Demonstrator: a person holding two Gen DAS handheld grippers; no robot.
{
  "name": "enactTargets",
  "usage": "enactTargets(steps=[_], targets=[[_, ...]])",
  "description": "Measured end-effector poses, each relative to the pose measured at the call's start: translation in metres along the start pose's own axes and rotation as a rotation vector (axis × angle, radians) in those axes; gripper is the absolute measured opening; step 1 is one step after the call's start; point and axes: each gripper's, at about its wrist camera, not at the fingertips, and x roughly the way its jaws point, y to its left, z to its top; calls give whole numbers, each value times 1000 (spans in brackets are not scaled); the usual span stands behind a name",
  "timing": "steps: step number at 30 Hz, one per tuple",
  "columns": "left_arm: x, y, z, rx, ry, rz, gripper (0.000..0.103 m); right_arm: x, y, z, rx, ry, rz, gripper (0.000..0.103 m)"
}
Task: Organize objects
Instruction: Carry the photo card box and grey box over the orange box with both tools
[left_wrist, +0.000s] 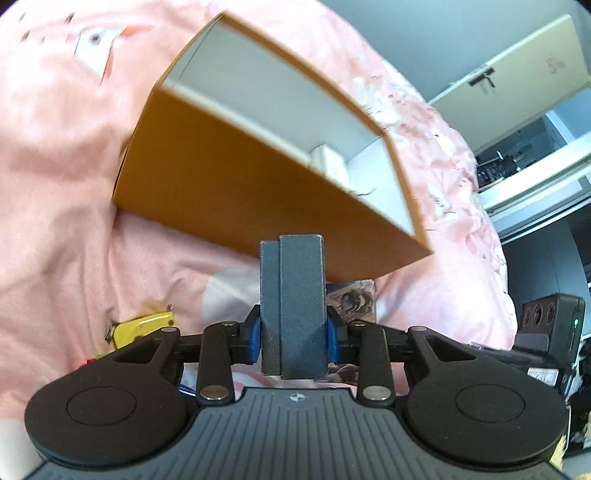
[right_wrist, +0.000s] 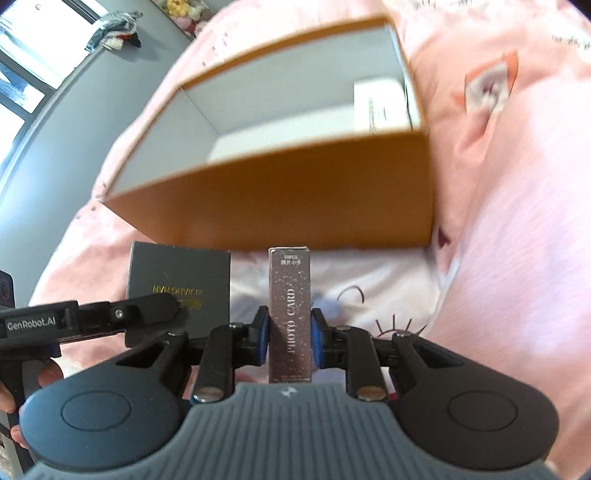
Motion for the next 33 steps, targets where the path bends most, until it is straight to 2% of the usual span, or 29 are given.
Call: enactTargets(steps=[5, 9, 12, 14, 16, 19, 22, 27, 30, 33], targets=[[-27, -30, 17, 91, -59, -20, 37, -48, 12, 14, -32, -96, 52, 24], [-38, -47, 44, 124, -99, -29, 37, -75, 25, 37, -78, -207, 37, 24], [-37, -61, 64, 170, -142, 10, 37, -73, 30, 66, -87, -262, 3, 24], [-30, -64, 78, 168, -139, 11, 37, -78, 28, 87, -92, -282, -17, 24], [-21, -64, 91, 169, -134, 24, 37, -65, 26, 108, -82, -289, -43, 24], [-4, -61, 104, 178, -123, 73, 37, -35, 22, 127, -74, -248, -70, 24], [8, -47, 108, 160, -84, 96, 37, 0, 13, 139, -40, -153, -53, 24], [30, -28, 115, 126, -10, 114, 37, 46, 1, 139, 29, -4, -26, 24], [40, -21, 118, 124, 10, 146, 37, 62, -4, 139, 56, 46, -39, 24], [47, -15, 117, 111, 37, 143, 37, 73, -7, 138, 82, 93, -50, 24]])
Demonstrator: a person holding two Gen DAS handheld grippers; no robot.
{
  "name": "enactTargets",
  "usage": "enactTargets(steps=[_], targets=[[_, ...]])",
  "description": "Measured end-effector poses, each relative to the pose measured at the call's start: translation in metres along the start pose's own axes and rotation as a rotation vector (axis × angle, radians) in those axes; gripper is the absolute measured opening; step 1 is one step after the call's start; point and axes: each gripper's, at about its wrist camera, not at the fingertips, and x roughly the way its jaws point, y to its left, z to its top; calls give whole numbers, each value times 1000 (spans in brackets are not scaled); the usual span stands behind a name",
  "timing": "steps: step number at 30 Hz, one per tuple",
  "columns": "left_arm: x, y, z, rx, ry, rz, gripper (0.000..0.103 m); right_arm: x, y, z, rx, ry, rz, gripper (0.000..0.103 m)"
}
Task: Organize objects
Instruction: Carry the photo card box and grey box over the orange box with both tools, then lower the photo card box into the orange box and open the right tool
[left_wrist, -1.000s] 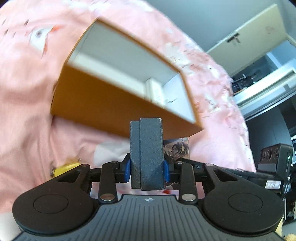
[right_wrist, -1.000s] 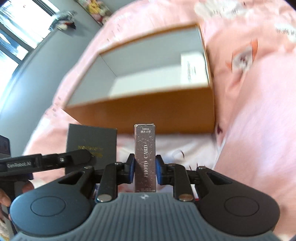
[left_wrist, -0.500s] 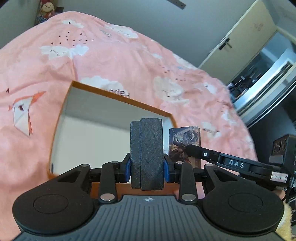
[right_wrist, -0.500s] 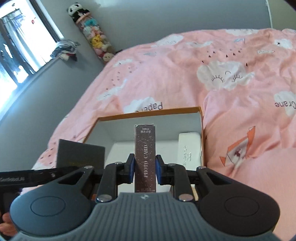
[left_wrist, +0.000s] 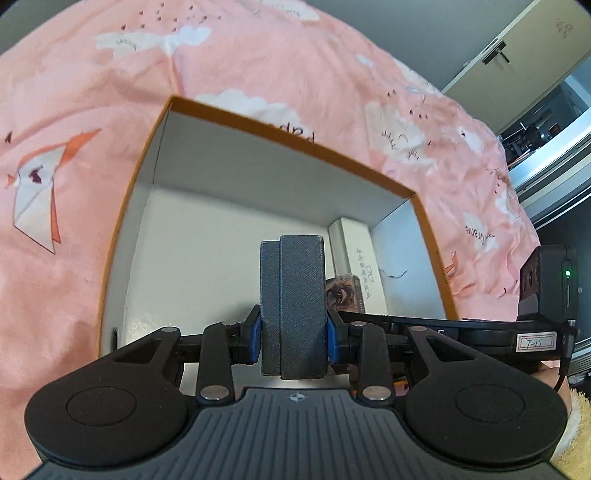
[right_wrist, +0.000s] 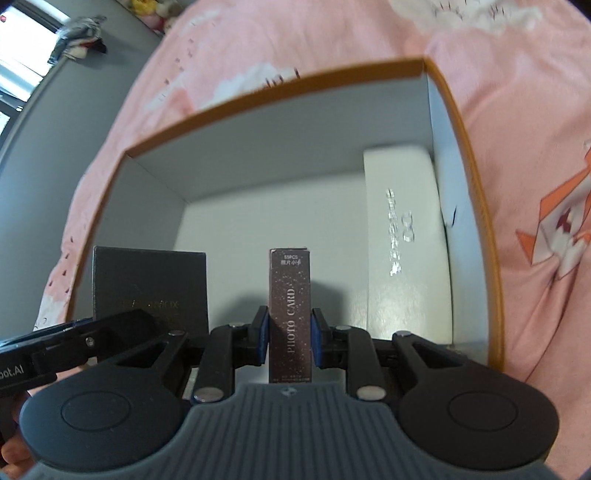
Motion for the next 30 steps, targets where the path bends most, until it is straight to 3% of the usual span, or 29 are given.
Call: enactTargets(steps=[4, 12, 15, 18, 24, 30], targets=[[8, 3, -1, -5, 22, -3, 37, 12, -3, -3, 0, 58, -9, 24], [14, 6, -2, 6, 49, 14, 37, 8, 23, -5, -225, 39, -176, 30], [15, 6, -2, 5, 52, 19, 37, 5, 28, -5, -273, 25, -220, 37], [16, 6, -1, 5, 58, 15, 37, 2, 27, -1, -285, 31, -223, 36], [18, 6, 0, -2, 65, 3, 37, 16, 17, 0, -251, 98, -215, 16], [29, 4, 0, -1, 104, 31, 37, 0, 20, -1, -263, 29, -211, 19]])
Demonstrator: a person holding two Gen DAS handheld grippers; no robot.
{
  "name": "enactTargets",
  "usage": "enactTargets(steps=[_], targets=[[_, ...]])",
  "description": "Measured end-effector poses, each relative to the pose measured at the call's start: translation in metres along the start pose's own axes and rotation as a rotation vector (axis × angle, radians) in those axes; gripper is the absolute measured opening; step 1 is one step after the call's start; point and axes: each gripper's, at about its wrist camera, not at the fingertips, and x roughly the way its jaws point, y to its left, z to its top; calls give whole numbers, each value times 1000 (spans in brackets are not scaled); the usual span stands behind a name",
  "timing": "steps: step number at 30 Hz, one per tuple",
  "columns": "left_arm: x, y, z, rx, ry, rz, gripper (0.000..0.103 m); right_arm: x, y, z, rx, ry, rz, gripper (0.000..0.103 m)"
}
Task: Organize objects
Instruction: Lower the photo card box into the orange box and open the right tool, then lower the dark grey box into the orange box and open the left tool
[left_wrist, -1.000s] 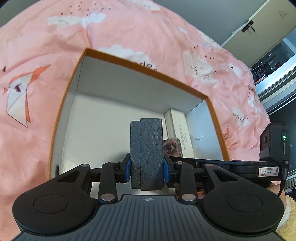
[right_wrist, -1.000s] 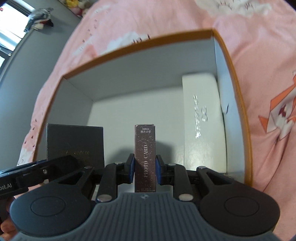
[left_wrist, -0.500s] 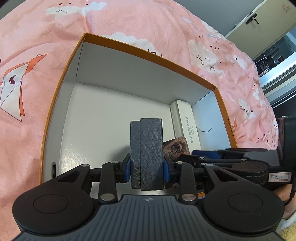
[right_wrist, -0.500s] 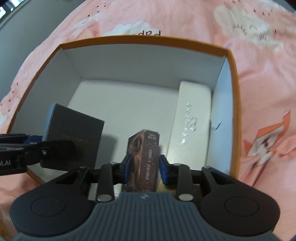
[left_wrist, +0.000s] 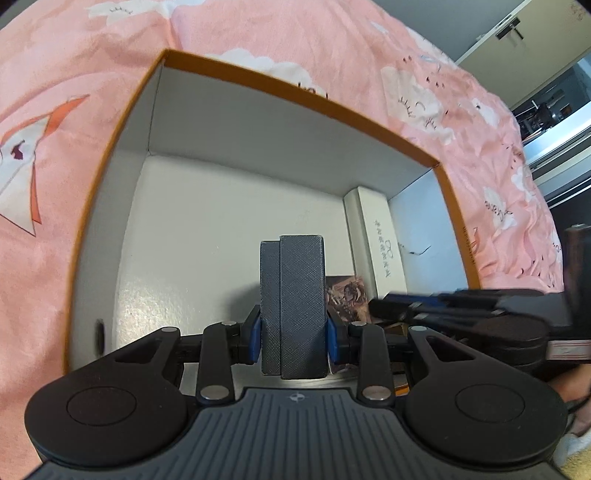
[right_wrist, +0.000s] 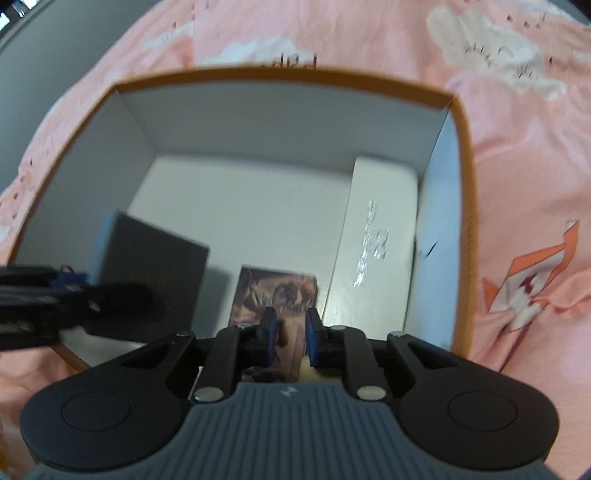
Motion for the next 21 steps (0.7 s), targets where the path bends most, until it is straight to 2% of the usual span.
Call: enactTargets(steps=[5, 8, 12, 15, 21], targets=[[13, 0, 1, -39, 54, -58, 37, -11, -1, -1, -10, -38, -14, 20], [21, 2, 4, -42, 109, -52, 38, -10, -2, -2, -9, -40, -13, 20], [28, 2, 6, -19, 146, 8, 43, -9, -2, -2, -3, -47, -11, 22], [25, -2, 4, 34, 122, 72, 57, -10, -3, -1, -12, -55, -13, 25], [12, -6, 6, 98, 91, 127, 58, -8, -2, 2, -39, -59, -8, 26]])
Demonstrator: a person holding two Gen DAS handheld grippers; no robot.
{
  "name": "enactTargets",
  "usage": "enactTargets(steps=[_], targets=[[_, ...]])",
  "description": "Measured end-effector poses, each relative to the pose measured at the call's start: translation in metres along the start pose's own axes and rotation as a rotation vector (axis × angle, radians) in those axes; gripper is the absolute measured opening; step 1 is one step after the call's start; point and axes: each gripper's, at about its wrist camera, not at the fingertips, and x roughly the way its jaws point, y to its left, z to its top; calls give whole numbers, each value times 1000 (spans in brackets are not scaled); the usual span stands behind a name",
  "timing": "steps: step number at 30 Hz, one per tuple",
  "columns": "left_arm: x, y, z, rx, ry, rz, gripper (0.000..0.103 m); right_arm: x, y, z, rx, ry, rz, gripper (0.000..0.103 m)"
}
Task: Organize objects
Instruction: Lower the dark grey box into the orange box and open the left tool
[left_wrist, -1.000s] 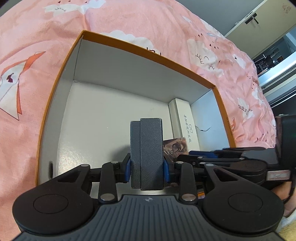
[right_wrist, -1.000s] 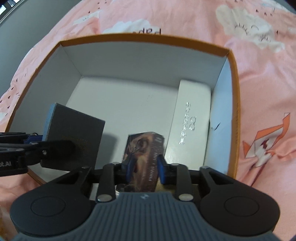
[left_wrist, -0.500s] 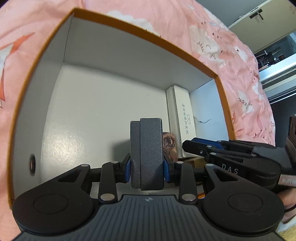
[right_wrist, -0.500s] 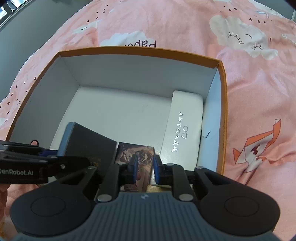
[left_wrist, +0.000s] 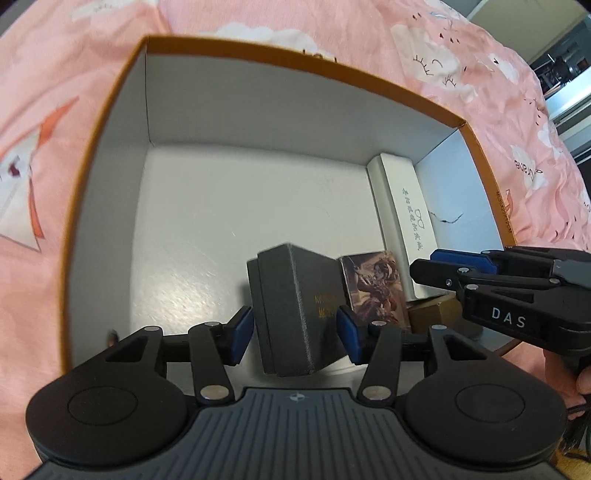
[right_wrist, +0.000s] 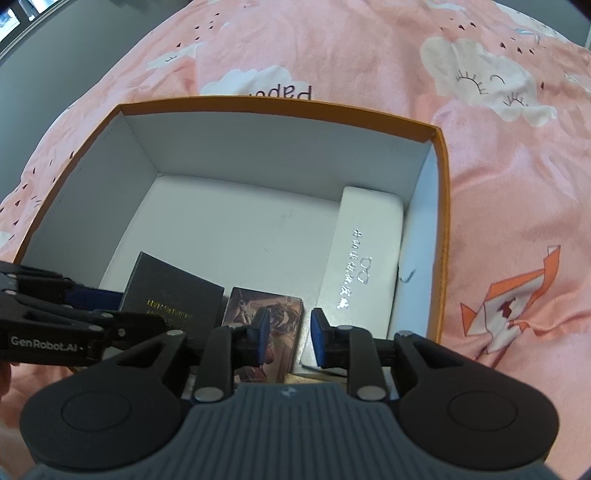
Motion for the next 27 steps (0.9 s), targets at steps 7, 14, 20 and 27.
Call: enactTargets(steps=[7, 14, 20, 27], targets=[[-4, 3, 7, 9, -21, 49, 58, 14, 15, 11, -68, 6, 15, 38], [10, 6, 10, -35, 1, 52, 54, 39, 23, 25, -89, 54, 32, 38], [15, 10, 6, -94, -17, 4, 37, 52, 23, 31, -93, 123, 23, 38], [18, -1, -5, -55, -38, 29, 37, 51, 31, 28, -168, 193, -62, 36]])
